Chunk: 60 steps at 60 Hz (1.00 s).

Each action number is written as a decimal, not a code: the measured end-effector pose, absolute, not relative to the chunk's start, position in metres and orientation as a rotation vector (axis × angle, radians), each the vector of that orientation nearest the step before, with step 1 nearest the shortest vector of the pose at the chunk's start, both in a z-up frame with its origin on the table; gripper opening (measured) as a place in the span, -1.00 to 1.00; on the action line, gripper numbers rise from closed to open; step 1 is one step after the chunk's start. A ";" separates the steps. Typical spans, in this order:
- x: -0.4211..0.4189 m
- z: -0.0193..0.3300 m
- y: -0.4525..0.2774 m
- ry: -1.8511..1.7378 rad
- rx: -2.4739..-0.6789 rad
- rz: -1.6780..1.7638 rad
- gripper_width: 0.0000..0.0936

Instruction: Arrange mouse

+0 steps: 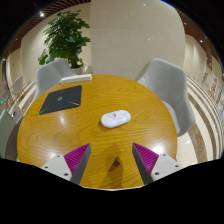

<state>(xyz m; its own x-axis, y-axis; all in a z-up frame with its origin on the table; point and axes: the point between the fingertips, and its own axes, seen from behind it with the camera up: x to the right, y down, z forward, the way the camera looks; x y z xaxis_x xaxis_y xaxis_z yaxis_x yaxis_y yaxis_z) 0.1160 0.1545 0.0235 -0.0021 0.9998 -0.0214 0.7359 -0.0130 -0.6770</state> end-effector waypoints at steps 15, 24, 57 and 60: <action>0.060 0.001 0.152 -1.749 -1.825 0.733 0.86; 0.034 -0.010 0.150 -1.748 -1.834 0.716 0.86; -0.036 -0.022 0.127 -1.776 -1.824 0.725 0.87; -0.038 -0.022 0.123 -1.783 -1.814 0.725 0.86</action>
<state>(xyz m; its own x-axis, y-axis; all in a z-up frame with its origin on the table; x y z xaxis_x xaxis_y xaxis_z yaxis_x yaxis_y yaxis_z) -0.0382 0.1232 -0.0224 0.0044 0.9995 -0.0321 0.7381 -0.0249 -0.6743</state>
